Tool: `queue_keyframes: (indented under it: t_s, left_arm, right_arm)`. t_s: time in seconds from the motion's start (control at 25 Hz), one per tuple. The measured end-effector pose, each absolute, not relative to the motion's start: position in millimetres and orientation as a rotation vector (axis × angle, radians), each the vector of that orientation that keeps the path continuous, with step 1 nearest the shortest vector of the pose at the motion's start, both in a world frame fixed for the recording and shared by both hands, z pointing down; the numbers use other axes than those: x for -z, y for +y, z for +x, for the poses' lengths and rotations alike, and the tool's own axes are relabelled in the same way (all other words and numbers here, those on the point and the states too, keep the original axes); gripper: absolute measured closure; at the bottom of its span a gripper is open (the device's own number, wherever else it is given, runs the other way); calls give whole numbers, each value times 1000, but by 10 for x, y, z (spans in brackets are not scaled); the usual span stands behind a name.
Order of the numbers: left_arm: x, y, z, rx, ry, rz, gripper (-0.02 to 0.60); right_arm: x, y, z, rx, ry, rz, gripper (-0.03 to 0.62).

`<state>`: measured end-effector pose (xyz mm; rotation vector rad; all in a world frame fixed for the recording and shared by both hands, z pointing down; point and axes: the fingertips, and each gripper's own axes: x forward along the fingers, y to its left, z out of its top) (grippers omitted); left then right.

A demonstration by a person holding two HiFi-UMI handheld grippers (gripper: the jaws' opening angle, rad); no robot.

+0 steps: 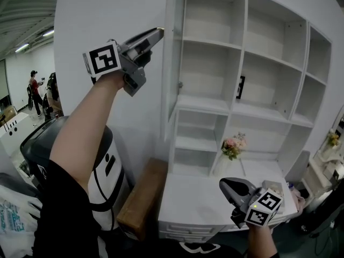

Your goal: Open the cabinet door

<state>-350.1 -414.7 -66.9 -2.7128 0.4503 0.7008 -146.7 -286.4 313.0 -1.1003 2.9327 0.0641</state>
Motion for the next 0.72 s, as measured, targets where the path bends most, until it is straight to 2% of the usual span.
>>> queue_keyframes:
  t_s: [0.2, 0.36, 0.48, 0.6, 0.72]
  left_arm:
    - [658, -4083, -3453, -674, 546, -2658, 488]
    - [431, -3877, -3564, -672, 552, -2670, 437]
    - [317, -3642, -3668, -653, 599, -2641, 363]
    - [203, -3293, -3611, -602, 662, -2589, 350]
    - [-244, -2737, -3359, -533, 626, -2577, 351]
  right_arm:
    - [-3090, -2736, -1590, -72, 2965, -1074, 592]
    - [-3151, -2536, -1598, -94, 3006, -1034, 592]
    - [-3108, -2399, -1497, -74, 2979, -1032, 592]
    - [-3053, -2241, -1346, -10, 2945, -1043, 592]
    - [-3123, -1993, -1219, 8, 2922, -1065, 592]
